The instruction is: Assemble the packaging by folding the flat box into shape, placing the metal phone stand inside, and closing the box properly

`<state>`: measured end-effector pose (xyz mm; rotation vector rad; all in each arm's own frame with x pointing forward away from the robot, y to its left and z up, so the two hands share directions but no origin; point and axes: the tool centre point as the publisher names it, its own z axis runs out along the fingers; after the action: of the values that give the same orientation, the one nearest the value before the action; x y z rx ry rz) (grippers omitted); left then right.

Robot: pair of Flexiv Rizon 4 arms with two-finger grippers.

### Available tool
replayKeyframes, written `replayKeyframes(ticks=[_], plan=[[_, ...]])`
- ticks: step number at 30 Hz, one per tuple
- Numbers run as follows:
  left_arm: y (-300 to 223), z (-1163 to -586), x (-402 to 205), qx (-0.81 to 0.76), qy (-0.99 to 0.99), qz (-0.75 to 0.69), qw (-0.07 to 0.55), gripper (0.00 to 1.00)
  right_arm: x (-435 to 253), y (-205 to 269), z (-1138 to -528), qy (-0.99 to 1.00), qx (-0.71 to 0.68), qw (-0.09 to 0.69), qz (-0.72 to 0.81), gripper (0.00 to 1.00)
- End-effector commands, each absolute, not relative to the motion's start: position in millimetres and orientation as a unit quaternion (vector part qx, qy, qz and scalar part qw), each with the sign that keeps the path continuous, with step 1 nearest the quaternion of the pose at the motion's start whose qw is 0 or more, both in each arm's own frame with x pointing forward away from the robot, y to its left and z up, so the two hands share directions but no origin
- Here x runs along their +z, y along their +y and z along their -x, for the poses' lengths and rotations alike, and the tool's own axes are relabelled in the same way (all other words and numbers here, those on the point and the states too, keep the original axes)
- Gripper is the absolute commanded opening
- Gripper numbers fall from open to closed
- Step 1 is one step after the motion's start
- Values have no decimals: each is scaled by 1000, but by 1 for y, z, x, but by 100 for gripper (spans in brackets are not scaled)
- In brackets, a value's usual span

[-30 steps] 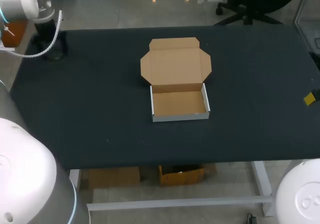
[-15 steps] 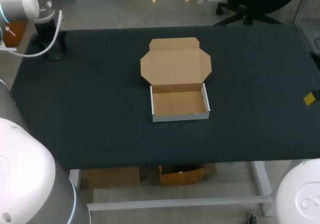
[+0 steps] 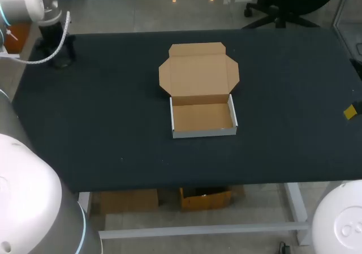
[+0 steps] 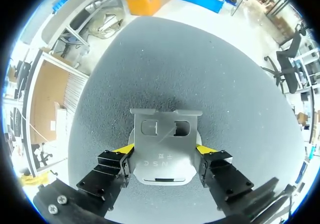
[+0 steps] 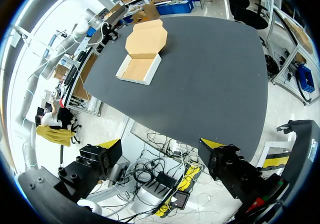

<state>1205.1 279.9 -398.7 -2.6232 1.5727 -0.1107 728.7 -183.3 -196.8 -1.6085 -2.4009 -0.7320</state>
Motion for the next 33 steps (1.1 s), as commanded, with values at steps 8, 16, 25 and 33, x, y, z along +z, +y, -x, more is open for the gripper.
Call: replayKeyframes(ticks=[8,16,25,33], plan=[[281,-1200,-390,-38,514,856,47,0,-195,-184,-728,-803,-245,81,537,100],[280,-1192,-382,-41,512,856,55,0,-195,-184,-728,-803,-245,81,537,100],[277,-1178,-369,-44,510,857,61,0,-195,-184,-728,-803,-245,81,537,100],[274,-1163,-358,-46,509,857,65,0,-192,-183,-738,-846,-260,43,464,100]])
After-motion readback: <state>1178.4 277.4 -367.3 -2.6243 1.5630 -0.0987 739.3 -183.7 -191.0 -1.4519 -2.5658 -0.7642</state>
